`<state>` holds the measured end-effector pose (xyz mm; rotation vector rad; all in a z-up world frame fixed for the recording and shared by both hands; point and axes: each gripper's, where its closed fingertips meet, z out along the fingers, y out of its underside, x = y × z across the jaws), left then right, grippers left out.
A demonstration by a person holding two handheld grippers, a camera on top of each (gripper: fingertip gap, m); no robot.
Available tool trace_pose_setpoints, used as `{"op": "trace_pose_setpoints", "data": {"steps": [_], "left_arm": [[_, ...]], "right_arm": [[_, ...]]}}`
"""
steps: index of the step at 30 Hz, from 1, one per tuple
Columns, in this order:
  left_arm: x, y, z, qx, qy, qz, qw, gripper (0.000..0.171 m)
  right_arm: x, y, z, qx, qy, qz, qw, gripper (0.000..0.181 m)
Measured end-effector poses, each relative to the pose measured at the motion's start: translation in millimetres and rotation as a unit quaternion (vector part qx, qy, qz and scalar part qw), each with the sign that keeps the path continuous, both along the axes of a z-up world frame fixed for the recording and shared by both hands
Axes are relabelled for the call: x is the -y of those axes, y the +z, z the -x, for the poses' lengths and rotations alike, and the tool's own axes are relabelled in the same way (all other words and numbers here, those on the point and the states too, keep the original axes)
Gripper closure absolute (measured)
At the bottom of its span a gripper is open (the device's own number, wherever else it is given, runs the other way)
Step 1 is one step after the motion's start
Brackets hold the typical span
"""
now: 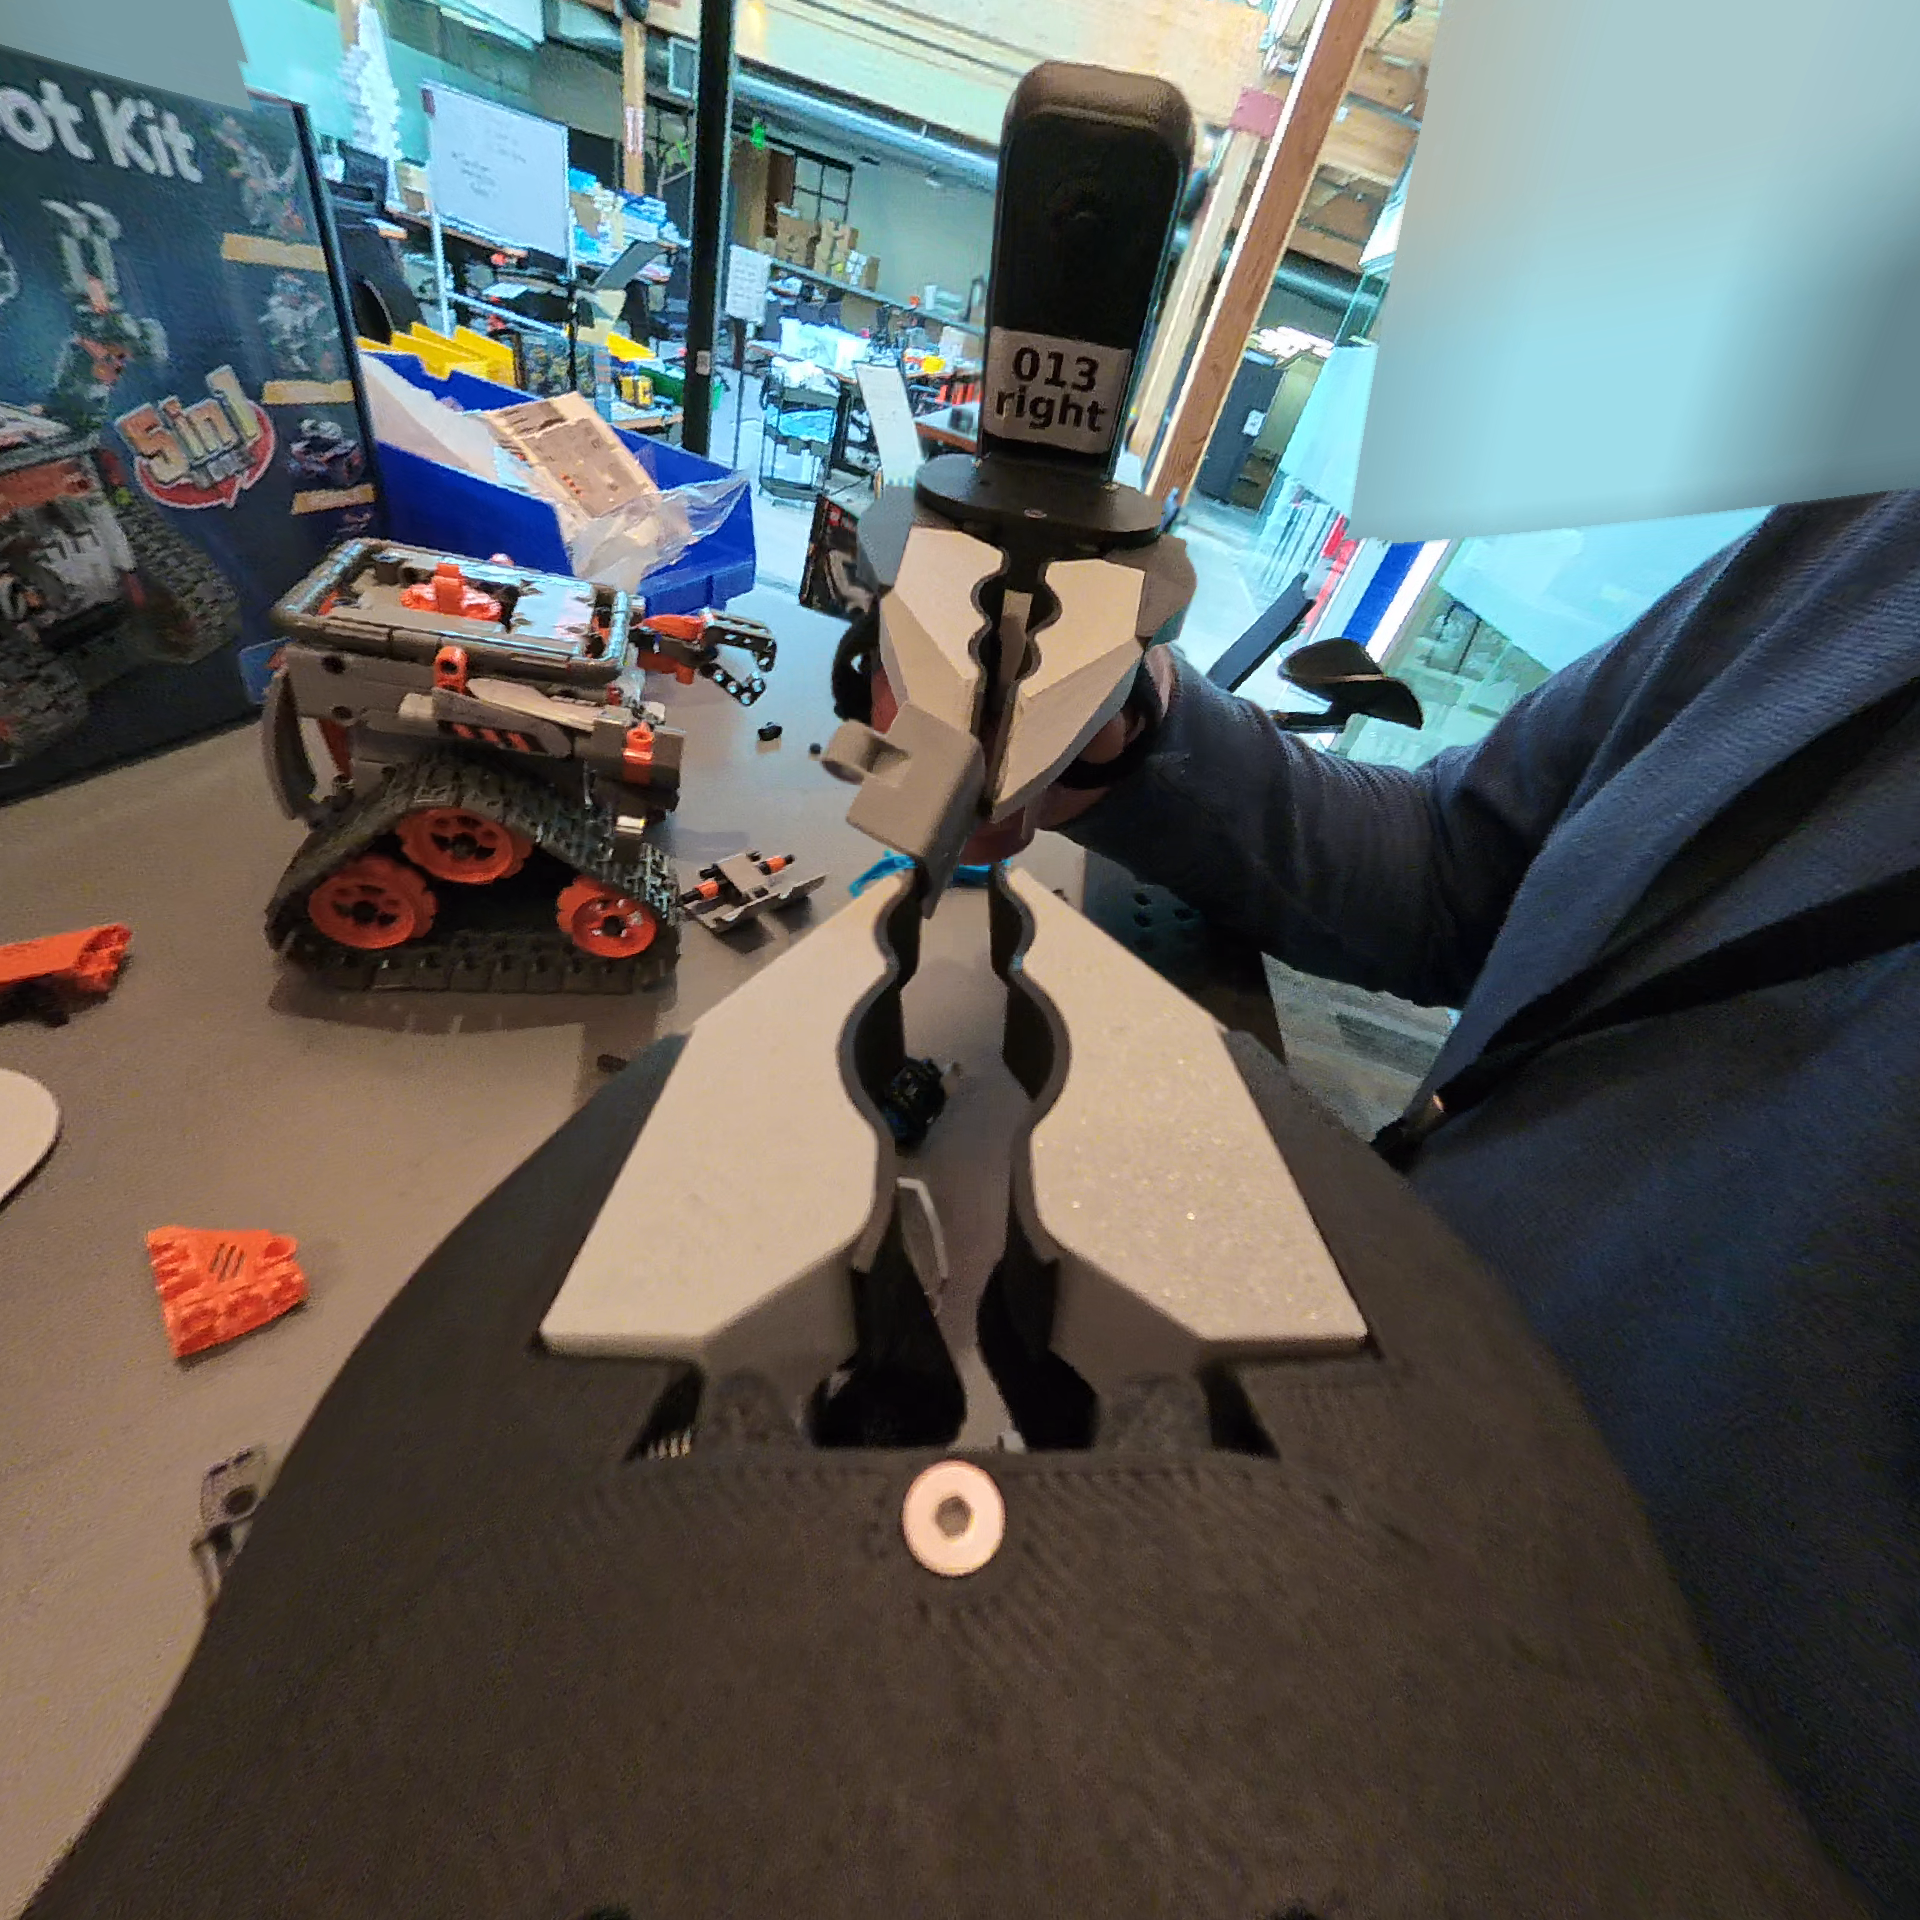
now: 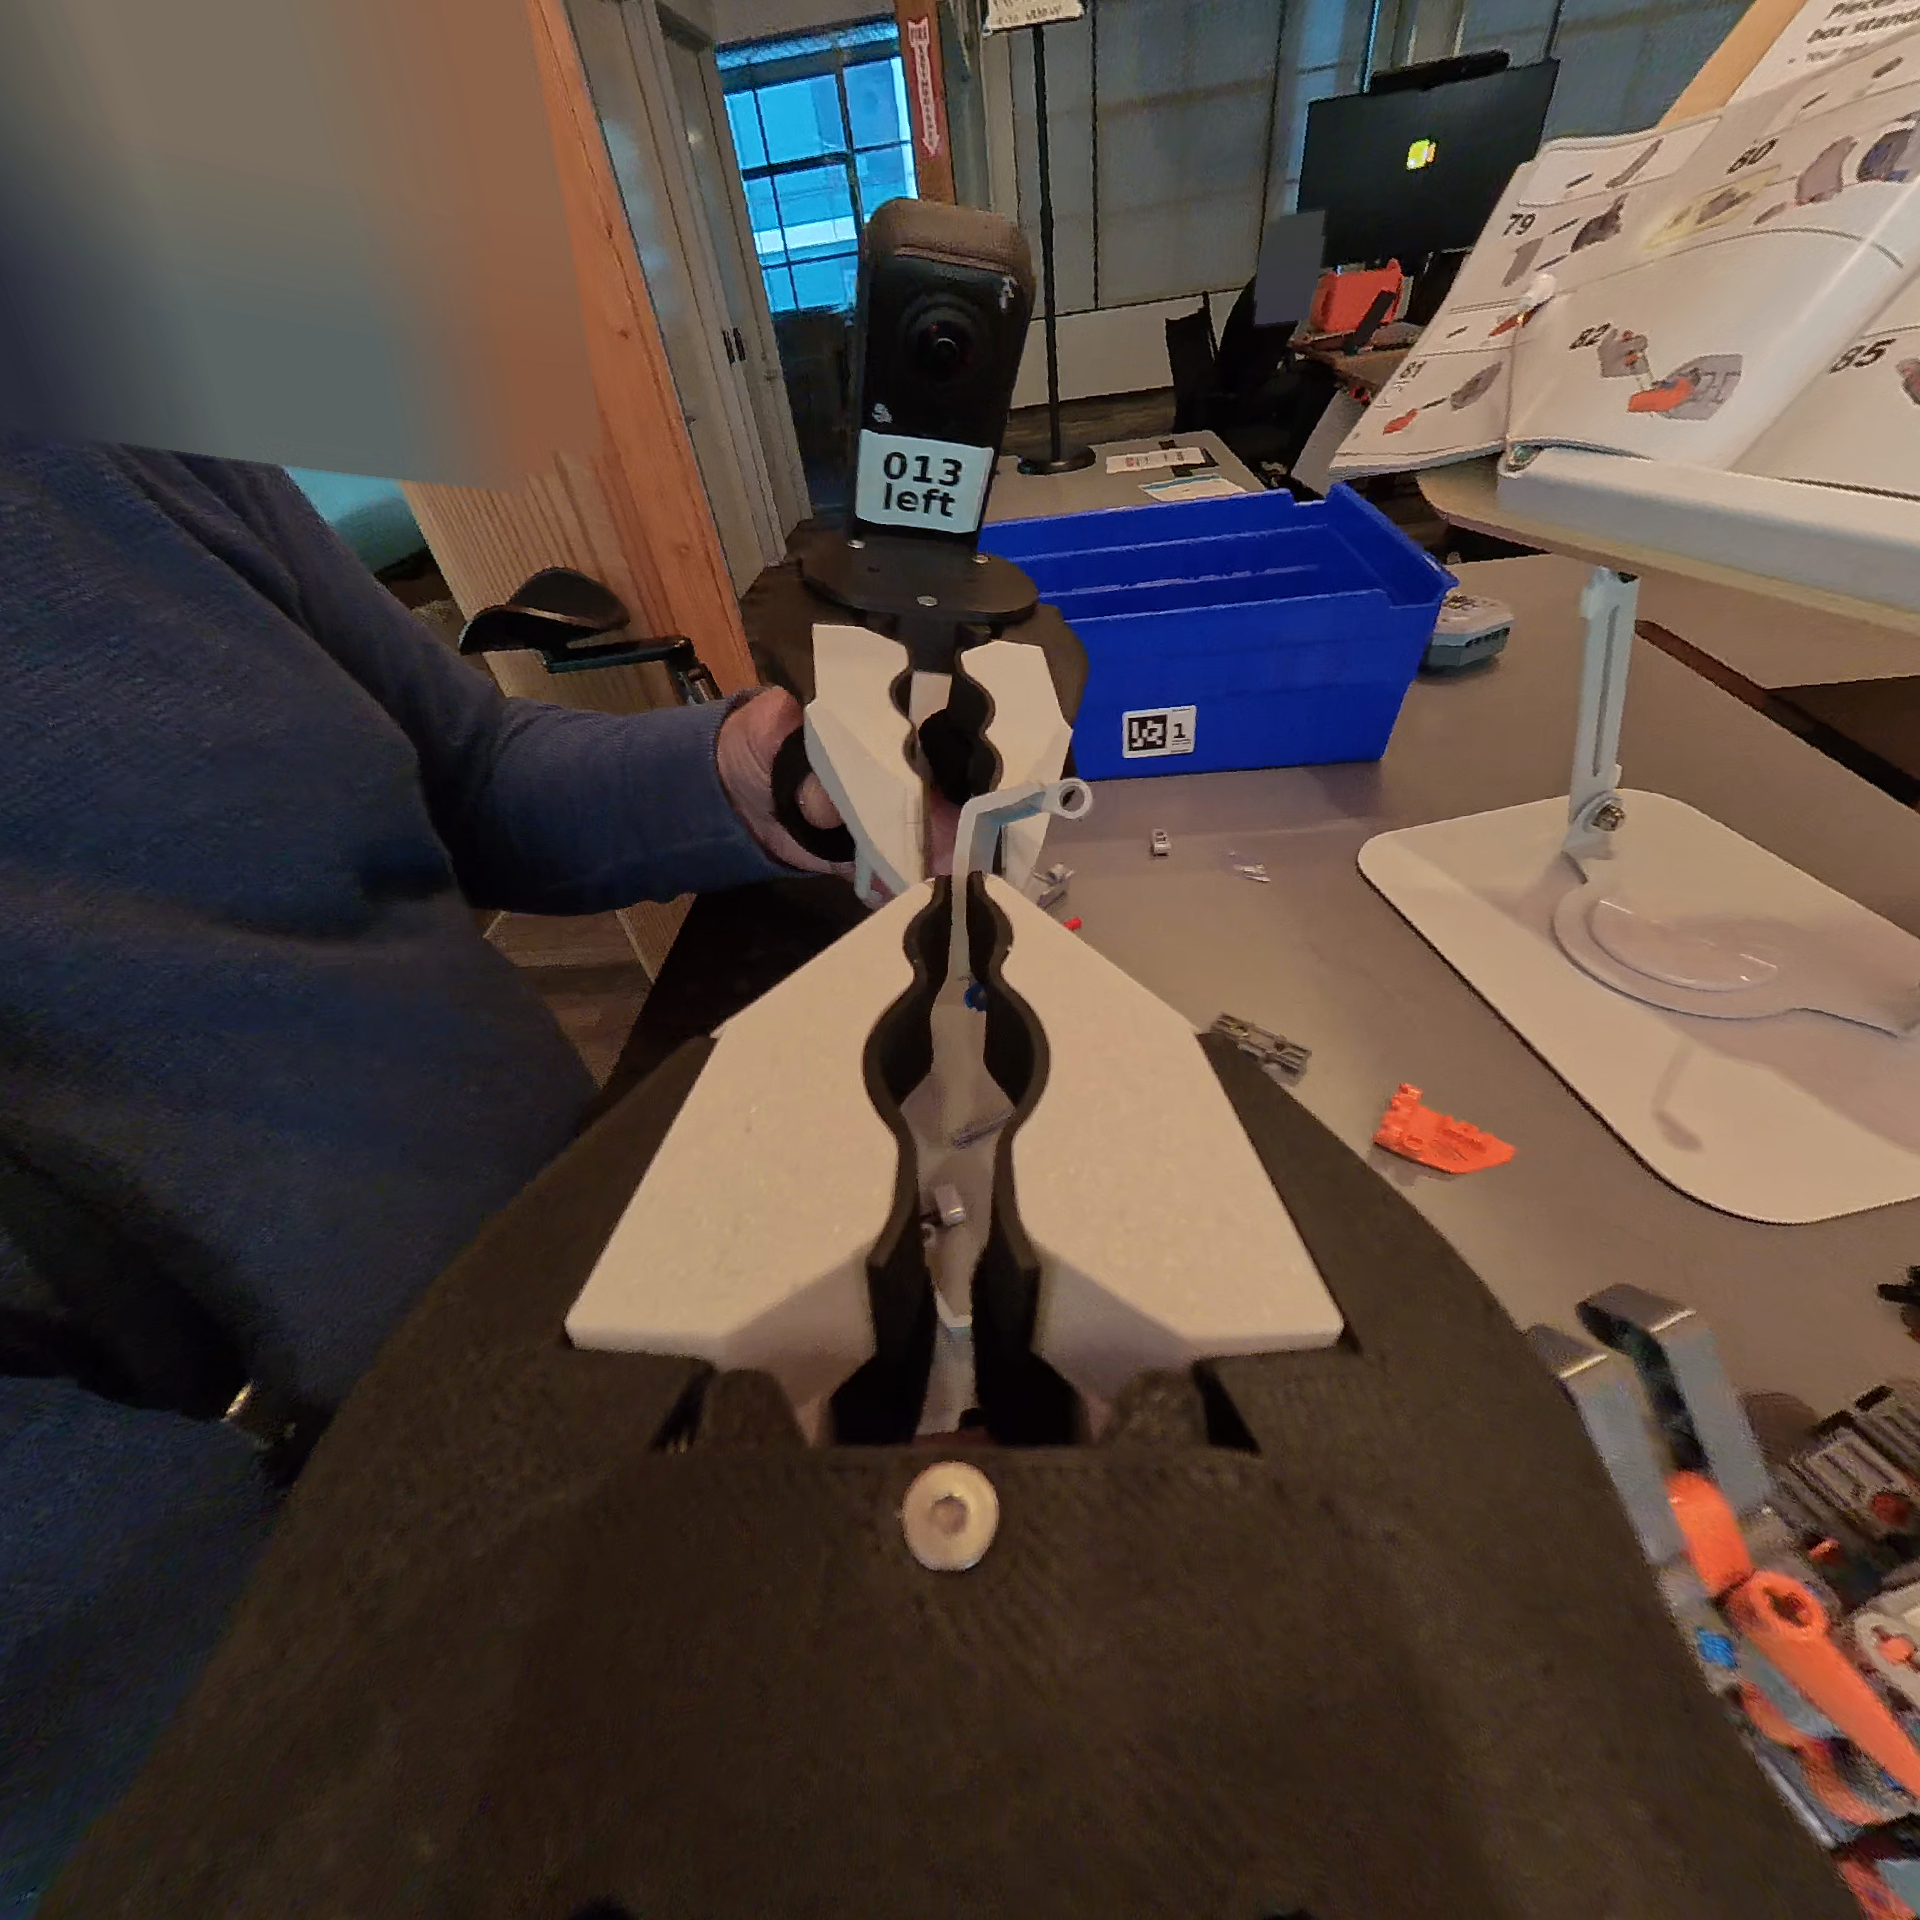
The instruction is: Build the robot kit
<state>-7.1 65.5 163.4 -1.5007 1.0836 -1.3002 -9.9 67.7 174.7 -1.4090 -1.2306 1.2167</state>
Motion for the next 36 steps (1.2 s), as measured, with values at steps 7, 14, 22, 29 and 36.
{"op": "trace_pose_setpoints", "data": {"steps": [7,14,22,29,36], "left_arm": [[12,-2,-7,0.012,0.000,-0.016,1.000,0.160],[14,-1,-12,0.028,0.004,0.001,1.000,0.157],[16,2,-8,0.042,0.011,0.008,0.999,0.152],[23,6,-9,0.083,-0.004,0.023,0.996,0.169],[13,5,-3,0.063,0.021,-0.005,0.998,0.171]], "right_arm": [[19,-6,-4,-0.020,-0.012,0.026,0.999,0.181],[23,-5,-7,-0.051,-0.028,0.043,0.997,0.181],[22,2,-5,-0.075,-0.030,0.050,0.996,0.181],[19,0,2,-0.084,-0.015,0.077,0.993,0.180],[12,0,7,-0.082,-0.032,0.074,0.993,0.180]]}}
